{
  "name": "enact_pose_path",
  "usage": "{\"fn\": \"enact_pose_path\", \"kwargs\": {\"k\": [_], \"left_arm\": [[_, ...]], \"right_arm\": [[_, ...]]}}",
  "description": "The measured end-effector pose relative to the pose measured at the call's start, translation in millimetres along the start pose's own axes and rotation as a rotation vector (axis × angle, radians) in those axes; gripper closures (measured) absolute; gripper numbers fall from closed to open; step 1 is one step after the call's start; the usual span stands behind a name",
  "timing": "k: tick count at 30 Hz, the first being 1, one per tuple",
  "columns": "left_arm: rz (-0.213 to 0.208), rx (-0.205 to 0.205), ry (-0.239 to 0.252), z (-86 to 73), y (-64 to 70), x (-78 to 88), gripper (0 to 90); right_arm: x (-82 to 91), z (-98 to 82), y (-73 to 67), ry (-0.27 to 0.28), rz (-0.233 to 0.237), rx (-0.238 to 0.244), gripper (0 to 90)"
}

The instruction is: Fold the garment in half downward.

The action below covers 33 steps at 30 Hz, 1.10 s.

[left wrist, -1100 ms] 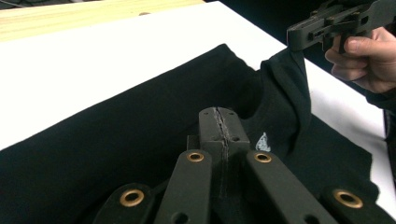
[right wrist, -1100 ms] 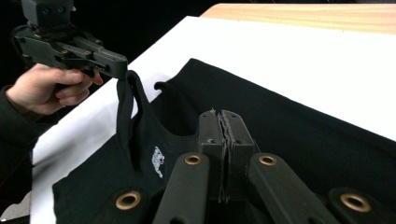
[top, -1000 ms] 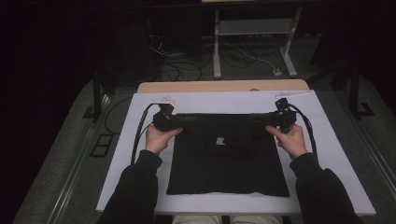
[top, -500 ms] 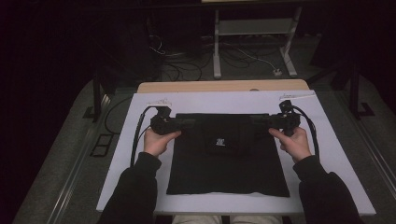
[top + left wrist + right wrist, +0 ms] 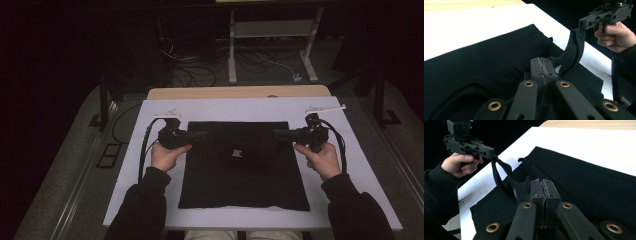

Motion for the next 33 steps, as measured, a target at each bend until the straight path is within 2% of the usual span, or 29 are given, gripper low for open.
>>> {"fn": "enact_pose_path", "kwargs": {"k": [17, 24, 33], "left_arm": [[-0.012, 0.029, -0.012, -14.6, 9.1, 2.8, 89.0], [-0.015, 0.036, -0.034, -22.5, 13.5, 1.9, 89.0], [-0.024, 0.040, -0.049, -30.5, 20.8, 7.5, 89.0]], "right_arm": [[3.2, -9.1, -6.9, -0.021, 0.014, 0.000, 87.2], [2.8, -15.1, -7.6, -0.037, 0.012, -0.003, 87.1], [2.7, -26.2, -9.6, -0.081, 0.029, -0.004, 87.2]]}}
Point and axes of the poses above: each handheld gripper's, and its own axes: x roughly backward along the jaws, z roughly out of its top, y roughly to its right, the point moved 3 cm from there along -x, roughly forward along the jaws, and after that the axes turned 11 degrees about -x, right-handed, at the moved point
